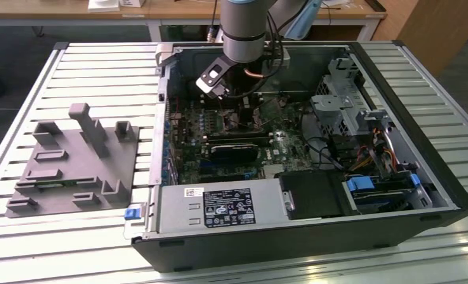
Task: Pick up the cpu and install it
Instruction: 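Place the cpu into insertion slot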
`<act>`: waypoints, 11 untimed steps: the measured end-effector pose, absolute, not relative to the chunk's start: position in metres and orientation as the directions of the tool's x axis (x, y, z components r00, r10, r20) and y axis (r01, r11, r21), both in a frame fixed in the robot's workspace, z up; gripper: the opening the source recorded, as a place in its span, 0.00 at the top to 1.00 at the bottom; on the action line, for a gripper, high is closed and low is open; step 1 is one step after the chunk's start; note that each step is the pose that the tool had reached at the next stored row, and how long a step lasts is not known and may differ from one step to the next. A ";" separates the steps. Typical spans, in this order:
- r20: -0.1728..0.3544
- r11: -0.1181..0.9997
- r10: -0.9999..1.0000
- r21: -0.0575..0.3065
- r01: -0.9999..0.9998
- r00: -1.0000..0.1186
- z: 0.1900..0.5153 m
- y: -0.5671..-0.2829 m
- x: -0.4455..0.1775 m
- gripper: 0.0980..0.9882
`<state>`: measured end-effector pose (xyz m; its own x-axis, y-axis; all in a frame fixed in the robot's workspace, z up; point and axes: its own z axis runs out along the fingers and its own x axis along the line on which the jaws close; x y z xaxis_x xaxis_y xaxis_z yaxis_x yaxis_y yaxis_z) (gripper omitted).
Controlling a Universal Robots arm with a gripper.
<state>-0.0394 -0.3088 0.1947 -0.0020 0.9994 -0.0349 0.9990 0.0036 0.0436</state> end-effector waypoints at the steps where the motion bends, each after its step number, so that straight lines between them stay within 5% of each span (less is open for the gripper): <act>1: -0.035 0.004 0.999 0.044 0.999 -0.002 0.195 -0.309 -0.039 0.44; 11: -0.035 0.004 0.999 0.043 0.999 -0.002 0.208 -0.309 -0.039 0.44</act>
<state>-0.0394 -0.3088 0.2078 -0.0020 0.9994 -0.0348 0.9991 0.0035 0.0432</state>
